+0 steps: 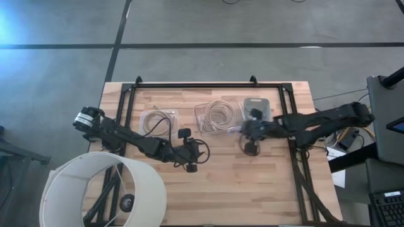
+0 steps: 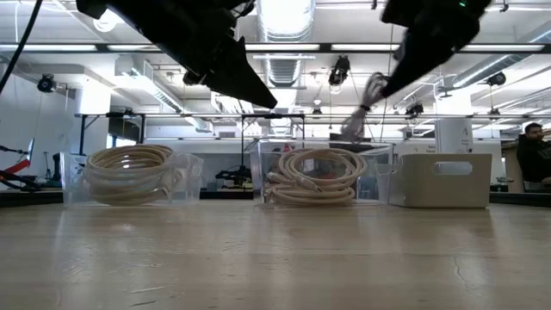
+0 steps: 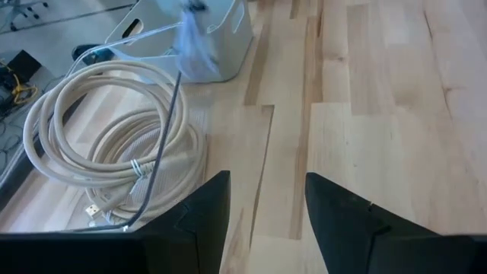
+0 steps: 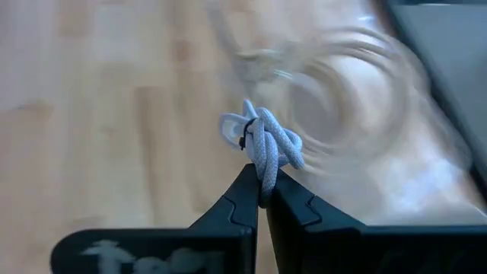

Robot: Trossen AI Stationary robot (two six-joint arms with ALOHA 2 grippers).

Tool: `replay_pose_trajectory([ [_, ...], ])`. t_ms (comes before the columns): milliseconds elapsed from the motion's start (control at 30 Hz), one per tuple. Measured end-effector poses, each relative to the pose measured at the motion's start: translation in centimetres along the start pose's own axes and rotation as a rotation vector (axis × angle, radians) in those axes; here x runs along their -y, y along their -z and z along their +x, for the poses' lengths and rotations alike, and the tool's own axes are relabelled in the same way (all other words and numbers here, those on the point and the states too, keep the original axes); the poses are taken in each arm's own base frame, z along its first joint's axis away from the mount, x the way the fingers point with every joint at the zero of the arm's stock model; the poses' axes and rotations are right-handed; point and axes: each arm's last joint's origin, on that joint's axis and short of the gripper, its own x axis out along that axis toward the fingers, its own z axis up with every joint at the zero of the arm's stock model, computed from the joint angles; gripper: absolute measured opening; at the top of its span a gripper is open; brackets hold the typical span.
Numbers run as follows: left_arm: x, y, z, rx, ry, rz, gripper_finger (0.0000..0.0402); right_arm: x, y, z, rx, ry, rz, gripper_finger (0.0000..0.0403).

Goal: Pick & Place USB Port
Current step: Put the white charger cable into the white bin

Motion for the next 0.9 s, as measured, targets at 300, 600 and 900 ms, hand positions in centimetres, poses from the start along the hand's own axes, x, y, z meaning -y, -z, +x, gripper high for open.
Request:
replay_pose_trajectory([
  [300, 0.0, 0.0, 0.0, 0.003, 0.0, -0.031, 0.0175, 3.1, 5.5, -4.5, 0.184, 0.086, 0.229, 0.0013],
  [600, 0.0, 0.0, 0.0, 0.004, 0.0, -0.032, 0.0175, 4.3, 9.3, -5.3, 0.171, 0.192, 0.318, 0.0013],
  [900, 0.0, -0.1, 0.0, 0.007, 0.001, -0.034, 0.0175, 4.4, 9.4, -4.9, 0.168, 0.256, 0.333, 0.0013],
])
